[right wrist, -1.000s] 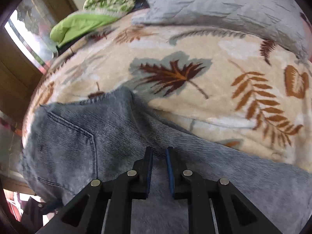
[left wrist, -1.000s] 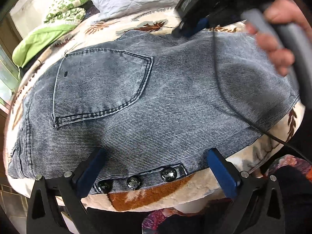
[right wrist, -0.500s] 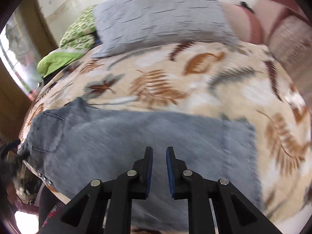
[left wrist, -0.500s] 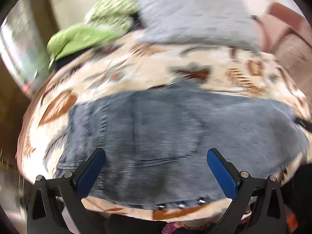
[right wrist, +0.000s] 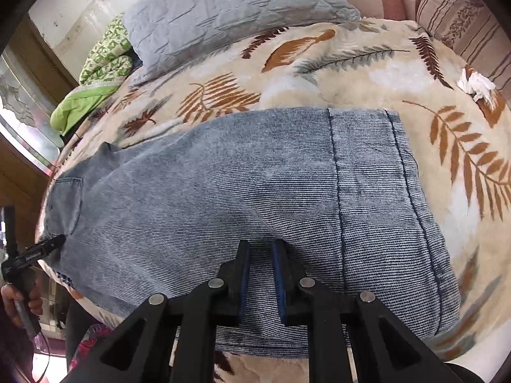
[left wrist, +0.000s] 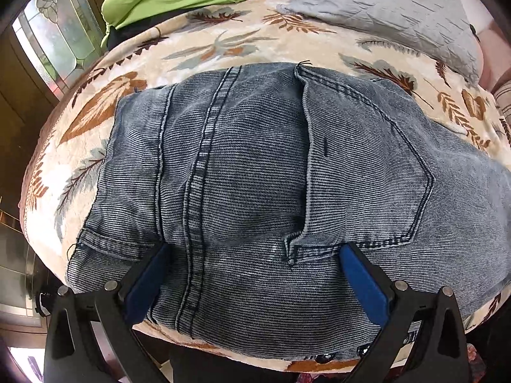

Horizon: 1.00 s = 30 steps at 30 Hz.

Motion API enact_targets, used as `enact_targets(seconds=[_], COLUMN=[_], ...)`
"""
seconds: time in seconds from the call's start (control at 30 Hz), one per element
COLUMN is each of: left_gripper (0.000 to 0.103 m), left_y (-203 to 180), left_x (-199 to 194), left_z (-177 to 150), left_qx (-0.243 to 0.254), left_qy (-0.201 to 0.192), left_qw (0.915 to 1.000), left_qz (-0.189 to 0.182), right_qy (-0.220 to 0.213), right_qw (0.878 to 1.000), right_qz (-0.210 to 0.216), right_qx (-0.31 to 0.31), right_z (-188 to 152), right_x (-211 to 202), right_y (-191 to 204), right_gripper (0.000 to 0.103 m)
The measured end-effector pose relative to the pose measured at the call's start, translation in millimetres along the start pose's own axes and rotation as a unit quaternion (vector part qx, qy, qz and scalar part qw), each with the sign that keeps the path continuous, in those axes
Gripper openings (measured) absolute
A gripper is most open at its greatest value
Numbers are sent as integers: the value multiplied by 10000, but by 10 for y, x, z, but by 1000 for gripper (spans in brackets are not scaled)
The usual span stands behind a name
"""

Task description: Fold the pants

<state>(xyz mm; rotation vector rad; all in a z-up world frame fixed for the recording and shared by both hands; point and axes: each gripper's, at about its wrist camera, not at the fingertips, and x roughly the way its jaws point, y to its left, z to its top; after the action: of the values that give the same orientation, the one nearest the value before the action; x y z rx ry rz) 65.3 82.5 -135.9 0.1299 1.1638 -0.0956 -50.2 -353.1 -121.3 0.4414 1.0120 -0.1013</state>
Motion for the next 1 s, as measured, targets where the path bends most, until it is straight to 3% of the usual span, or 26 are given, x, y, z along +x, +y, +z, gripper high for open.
enact_targets(seconds=[0.2, 0.33, 0.43, 0.6, 0.7, 0.87, 0.97, 1.0], left_gripper=[103, 103, 103, 103, 103, 103, 103, 103], left_y=[-69, -305, -637, -1394, -1820, -2245, -2321, -2333], left_x=[63, -119, -272, -523, -556, -367, -217, -99], left_z=[87, 80, 164, 525, 621, 549, 409, 367], left_qx=[73, 316, 655, 911, 1054, 985, 1143, 1226], left_qy=[242, 217, 78, -237, -276, 82, 207, 441], left_qw=[9996, 9977, 9958, 9953, 9940, 9950, 9931, 9912], left_qz=[150, 566, 631, 246, -31, -142, 133, 245], right_qy=[-544, -47, -127, -330, -313, -320, -226, -87], right_qw=[9964, 9970, 9984, 9946, 9950, 9901, 9884, 9884], right_qz=[147, 8, -50, 548, 500, 670, 710, 726], right_qx=[636, 775, 544, 816, 804, 1190, 1320, 1329], right_z=[15, -43, -107, -279, -272, -147, -31, -6], right_x=[-250, -67, -138, -508, -687, -769, -602, -511], right_y=[-337, -411, -333, -407, -471, -741, -779, -753], right_gripper=[16, 17, 17, 17, 17, 18, 18, 18])
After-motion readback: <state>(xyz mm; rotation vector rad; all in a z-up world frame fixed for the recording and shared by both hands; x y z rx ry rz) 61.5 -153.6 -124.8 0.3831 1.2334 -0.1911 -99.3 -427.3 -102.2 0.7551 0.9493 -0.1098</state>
